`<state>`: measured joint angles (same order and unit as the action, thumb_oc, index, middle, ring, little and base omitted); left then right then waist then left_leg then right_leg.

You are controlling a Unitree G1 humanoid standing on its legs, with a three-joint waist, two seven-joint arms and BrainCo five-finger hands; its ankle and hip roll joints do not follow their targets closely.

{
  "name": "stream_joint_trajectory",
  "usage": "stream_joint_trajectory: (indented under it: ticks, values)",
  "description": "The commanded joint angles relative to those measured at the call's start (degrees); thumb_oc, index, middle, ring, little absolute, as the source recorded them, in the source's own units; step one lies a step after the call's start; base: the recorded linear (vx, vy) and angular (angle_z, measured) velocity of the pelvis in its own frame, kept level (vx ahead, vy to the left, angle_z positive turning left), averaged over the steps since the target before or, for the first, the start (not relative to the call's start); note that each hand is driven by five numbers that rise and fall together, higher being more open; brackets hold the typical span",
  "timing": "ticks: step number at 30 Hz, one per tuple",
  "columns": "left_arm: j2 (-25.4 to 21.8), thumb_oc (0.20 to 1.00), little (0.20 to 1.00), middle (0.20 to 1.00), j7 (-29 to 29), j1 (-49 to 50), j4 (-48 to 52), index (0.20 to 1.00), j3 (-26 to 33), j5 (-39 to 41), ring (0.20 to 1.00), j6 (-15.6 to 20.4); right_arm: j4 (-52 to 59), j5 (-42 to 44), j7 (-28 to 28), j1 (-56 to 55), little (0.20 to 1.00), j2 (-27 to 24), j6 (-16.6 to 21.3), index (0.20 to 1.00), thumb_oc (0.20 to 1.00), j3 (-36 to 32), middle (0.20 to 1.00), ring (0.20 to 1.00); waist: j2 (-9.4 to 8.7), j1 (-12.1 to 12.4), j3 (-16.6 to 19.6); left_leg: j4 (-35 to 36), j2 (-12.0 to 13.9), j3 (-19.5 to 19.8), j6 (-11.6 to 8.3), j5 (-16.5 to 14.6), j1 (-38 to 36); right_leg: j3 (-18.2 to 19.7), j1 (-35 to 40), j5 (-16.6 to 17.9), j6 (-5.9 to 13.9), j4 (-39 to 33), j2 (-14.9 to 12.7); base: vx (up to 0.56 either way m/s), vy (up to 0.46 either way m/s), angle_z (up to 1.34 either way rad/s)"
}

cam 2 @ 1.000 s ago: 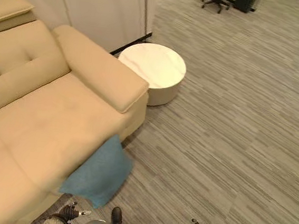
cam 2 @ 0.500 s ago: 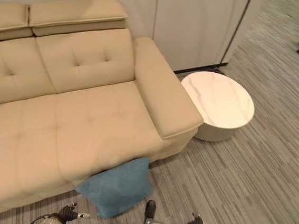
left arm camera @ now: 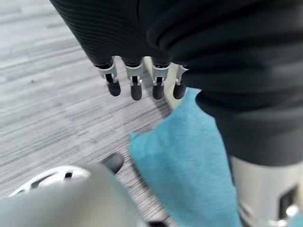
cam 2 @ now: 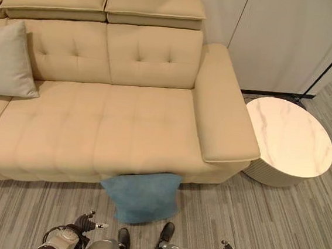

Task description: Pick up all the scattered cushions and arrange them neatly on the sofa.

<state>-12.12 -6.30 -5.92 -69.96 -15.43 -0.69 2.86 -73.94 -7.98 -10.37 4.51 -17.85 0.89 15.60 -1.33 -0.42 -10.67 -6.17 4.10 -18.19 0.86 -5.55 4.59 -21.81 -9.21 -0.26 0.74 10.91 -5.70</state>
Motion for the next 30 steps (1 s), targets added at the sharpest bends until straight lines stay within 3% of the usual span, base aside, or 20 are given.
stream_joint_trajectory:
  ticks: [1, 10, 12, 14, 18, 23, 26, 27, 30]
  values:
    - [-1.44, 1.000, 1.000, 1.000, 0.32, 0.82, -2.11, 1.000, 0.84, -0.92, 1.000, -0.11, 0.35, 0.29, -0.94, -0.39, 1.000, -0.52, -0.06, 1.000, 1.000, -0.12, 1.000, 1.000, -2.13, -0.51, 2.23, 2.44, -2.11, 3.81, -2.72, 2.31, -1.65, 2.35, 11.20, -1.01, 5.58, -12.89, -0.54, 0.08, 0.094, 0.17]
    - [-2.74, 1.000, 1.000, 1.000, 0.14, 1.25, -2.50, 1.000, 1.81, -1.56, 1.000, 0.00, 1.49, -1.17, -0.76, 0.29, 1.000, 0.15, -0.12, 1.000, 1.000, 1.15, 1.000, 1.000, -2.70, 0.26, 2.35, 5.81, -3.83, 5.26, -1.21, 2.49, -2.73, 4.22, 8.97, -1.72, 6.70, -8.53, -1.77, 0.04, 0.082, 0.05]
    - [-3.23, 1.000, 1.000, 1.000, -0.05, 0.65, -2.28, 1.000, 1.76, -1.35, 1.000, 0.27, 1.96, -0.95, -0.67, 0.83, 1.000, 0.24, -0.12, 1.000, 1.000, 1.18, 1.000, 1.000, -2.64, -0.15, 1.72, 5.47, -4.04, 6.13, -0.84, 2.47, -1.95, 7.09, 6.47, -1.50, 7.16, -6.17, -1.77, -0.03, 0.038, 0.09]
    - [-3.91, 1.000, 1.000, 1.000, -0.28, -0.24, -1.38, 1.000, 1.40, -0.85, 1.000, 0.91, 2.49, -0.62, -0.55, 1.45, 1.000, 0.16, 0.02, 1.000, 1.000, 1.33, 1.000, 1.000, -2.68, -0.69, 1.06, 4.85, -4.52, 7.37, -0.39, 2.16, -0.99, 13.32, 4.68, -1.49, 7.58, -5.48, -0.71, -0.01, 0.034, 0.17]
    - [-4.22, 1.000, 1.000, 1.000, -1.19, -1.65, -0.15, 1.000, 2.37, 1.64, 1.000, 1.46, 2.45, 0.35, -1.55, 2.52, 1.000, 0.06, 0.18, 1.000, 1.000, 1.52, 1.000, 1.000, -3.41, 0.40, 0.36, 3.83, -4.62, 7.64, -0.82, 2.51, 1.81, 11.46, 4.24, -0.91, 7.02, -7.67, -1.25, -0.02, -0.059, 0.24]
    - [-5.38, 1.000, 1.000, 1.000, -4.15, -6.23, 6.14, 1.000, 3.59, 8.68, 1.000, 3.98, 6.93, 4.91, -4.00, 6.70, 1.000, -1.53, 1.99, 1.000, 1.000, 0.28, 1.000, 1.000, -3.70, 0.66, -4.77, -0.71, -3.58, 9.22, -1.70, 3.51, 11.10, 9.43, -4.98, -0.55, 5.75, -3.25, -2.20, -0.19, -0.106, 0.18]
    - [-5.42, 1.000, 1.000, 1.000, -6.75, -9.20, 10.93, 1.000, 4.85, 16.96, 1.000, 6.67, 11.84, 10.39, -5.92, 10.27, 1.000, -2.70, 3.28, 1.000, 1.000, -1.43, 1.000, 1.000, -3.43, 0.83, -7.02, -4.54, -3.15, 9.69, -1.93, 4.38, 19.85, 8.97, -13.94, -0.42, 4.71, 1.04, -2.66, -0.20, -0.081, 0.09]
    - [-5.39, 1.000, 1.000, 1.000, -7.44, -10.00, 11.44, 1.000, 4.86, 18.61, 1.000, 7.25, 12.79, 11.65, -6.30, 11.17, 1.000, -2.93, 3.41, 1.000, 1.000, -1.74, 1.000, 1.000, -3.20, 0.77, -7.45, -5.81, -2.70, 9.95, -2.39, 2.89, 21.14, 9.15, -15.45, -1.94, 4.93, 2.53, -2.70, -0.09, -0.040, 0.10]
    - [-5.56, 1.000, 1.000, 1.000, -9.44, -15.15, 14.58, 1.000, 3.84, 23.29, 1.000, 9.02, 16.35, 15.94, -8.86, 17.07, 1.000, -3.70, 5.13, 1.000, 1.000, -1.84, 1.000, 1.000, -2.70, 0.35, -9.12, -11.05, -1.10, 10.09, -2.42, 2.83, 31.05, 9.13, -25.74, -2.86, 4.32, 8.34, -3.47, -0.14, -0.041, 0.01]
